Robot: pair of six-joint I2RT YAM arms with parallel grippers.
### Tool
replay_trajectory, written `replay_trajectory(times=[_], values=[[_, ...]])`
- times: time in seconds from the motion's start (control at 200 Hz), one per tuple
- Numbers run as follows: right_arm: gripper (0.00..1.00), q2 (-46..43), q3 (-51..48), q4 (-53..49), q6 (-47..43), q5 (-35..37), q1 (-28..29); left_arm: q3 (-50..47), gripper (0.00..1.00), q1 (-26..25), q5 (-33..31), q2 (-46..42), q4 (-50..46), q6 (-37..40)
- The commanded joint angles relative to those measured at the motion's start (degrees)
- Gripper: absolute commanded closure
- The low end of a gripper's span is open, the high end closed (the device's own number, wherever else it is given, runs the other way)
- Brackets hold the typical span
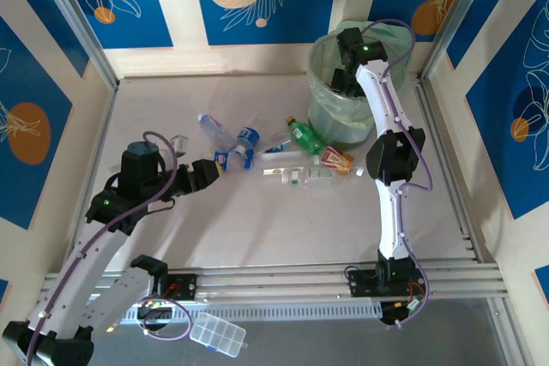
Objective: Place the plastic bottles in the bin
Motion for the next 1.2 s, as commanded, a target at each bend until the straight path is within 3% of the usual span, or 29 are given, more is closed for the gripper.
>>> replay_trajectory(times=[0.0,0.465,0.91,1.04,1.19], values=[[0.45,1.8,-1.1,-1.4,0.1,-1.3,-0.3,0.0,0.27,-0.5,-1.2,-1.0,-1.2,0.6],[0.24,-4.8,2.8,-1.7,-0.5,1.0,0.8,1.6,0.25,-0.5,-3.2,-1.5,-3.8,2.2],[0.25,-14.9,-1.3,-0.7,-0.1,5.8,3.8,2.8,0.24,-0.5,-4.5,-2.2,-5.1,2.4],[0.27,-20.3,-4.5,1.7,-0.8,9.1,7.4,3.2,0.23,-0.5,-7.1,-2.4,-5.8,2.0],[0.31,-32.7,-18.5,12.9,-6.6,10.6,16.0,3.6,0.23,-0.4,-10.5,-1.7,-5.2,0.8]])
